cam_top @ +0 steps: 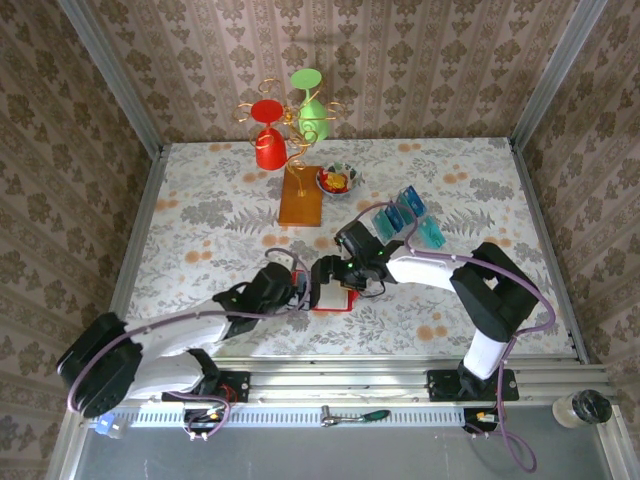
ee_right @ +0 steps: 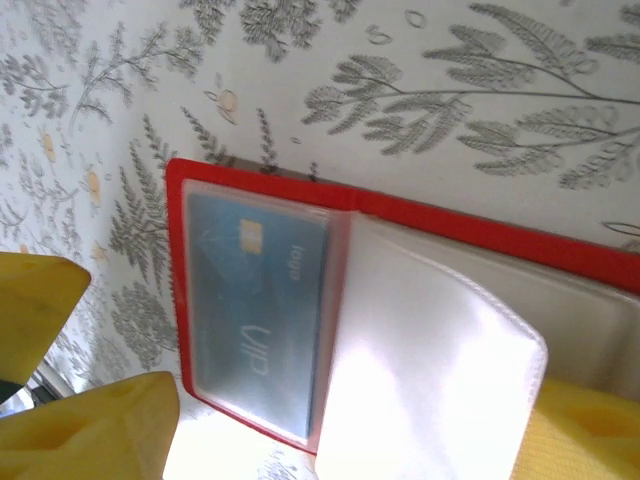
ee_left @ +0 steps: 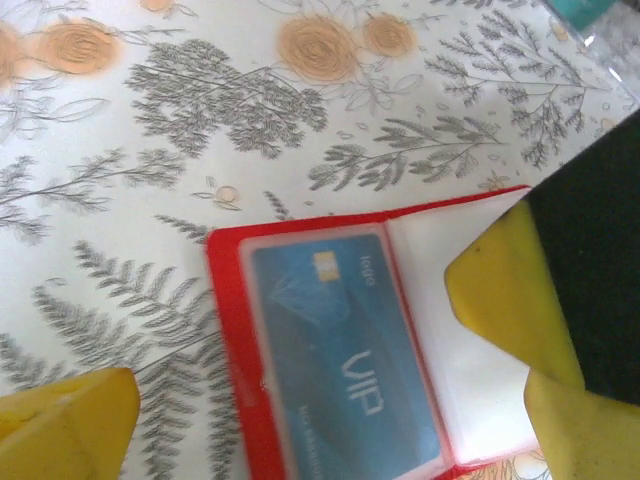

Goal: Put the credit cards into the card holder
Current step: Turn over the card slot in the card holder.

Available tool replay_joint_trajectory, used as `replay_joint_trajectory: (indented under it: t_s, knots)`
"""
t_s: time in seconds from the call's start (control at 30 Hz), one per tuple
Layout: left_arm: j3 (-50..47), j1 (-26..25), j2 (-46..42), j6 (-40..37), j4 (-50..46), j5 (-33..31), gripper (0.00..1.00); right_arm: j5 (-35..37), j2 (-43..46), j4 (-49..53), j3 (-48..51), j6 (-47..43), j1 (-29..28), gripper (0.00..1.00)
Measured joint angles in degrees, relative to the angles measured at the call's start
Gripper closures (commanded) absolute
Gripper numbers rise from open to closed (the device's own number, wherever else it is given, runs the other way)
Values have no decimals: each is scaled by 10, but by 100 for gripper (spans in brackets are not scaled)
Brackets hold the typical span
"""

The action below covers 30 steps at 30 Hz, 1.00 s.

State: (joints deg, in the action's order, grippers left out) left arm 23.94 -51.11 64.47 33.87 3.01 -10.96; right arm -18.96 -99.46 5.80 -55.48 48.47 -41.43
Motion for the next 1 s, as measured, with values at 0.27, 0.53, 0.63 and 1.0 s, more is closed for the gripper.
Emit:
replay_joint_trajectory:
  t_s: [0.27, 0.53, 0.63, 1.0]
  knots:
    - [-37, 54, -140, 23, -76, -13, 0, 0, -11, 1, -66, 10, -30, 17]
    - [-51, 85, -198, 28, -127, -16, 0, -6, -82, 1, -120, 17, -46, 17]
    - [-55, 90, -208, 31, -140, -18, 0, -9, -103, 0, -127, 24, -49, 17]
    - [-57, 100, -215, 37, -144, -21, 0, -22, -124, -4, -137, 31, -49, 18]
